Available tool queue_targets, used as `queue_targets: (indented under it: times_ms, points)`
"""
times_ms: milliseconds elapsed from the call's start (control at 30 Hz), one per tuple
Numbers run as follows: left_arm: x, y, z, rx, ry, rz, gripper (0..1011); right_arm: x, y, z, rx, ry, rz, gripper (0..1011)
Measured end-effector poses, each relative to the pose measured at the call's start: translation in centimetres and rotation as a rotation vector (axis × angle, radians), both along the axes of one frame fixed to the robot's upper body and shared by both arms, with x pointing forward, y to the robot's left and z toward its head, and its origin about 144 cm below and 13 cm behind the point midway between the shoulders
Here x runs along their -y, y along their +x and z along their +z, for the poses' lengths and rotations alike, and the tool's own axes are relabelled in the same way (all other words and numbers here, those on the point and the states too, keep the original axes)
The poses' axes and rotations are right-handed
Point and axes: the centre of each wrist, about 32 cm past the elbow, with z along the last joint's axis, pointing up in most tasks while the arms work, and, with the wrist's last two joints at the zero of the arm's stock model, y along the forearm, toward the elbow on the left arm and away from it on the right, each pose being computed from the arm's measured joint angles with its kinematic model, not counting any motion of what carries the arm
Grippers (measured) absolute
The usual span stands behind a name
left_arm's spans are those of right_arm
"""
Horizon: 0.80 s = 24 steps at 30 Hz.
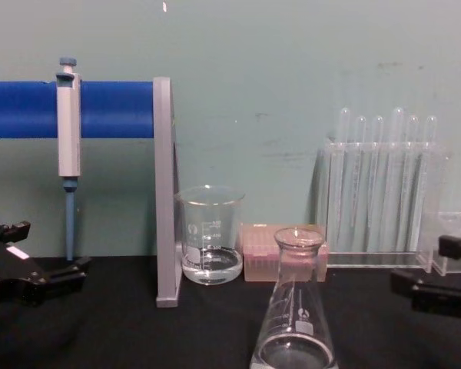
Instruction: Grasp the erlenmeyer flask with one hand, shake it three times, then place it back.
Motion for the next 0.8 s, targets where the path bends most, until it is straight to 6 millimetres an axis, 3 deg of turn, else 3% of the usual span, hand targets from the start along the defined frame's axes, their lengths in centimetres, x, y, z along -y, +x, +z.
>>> queue_targets:
  times_ms: [800]
  points:
    - [0.0,0.0,0.0,0.0,0.0,0.0,1001,-3.8,1.4,-0.5,-0.039,0.034,0.127,1003]
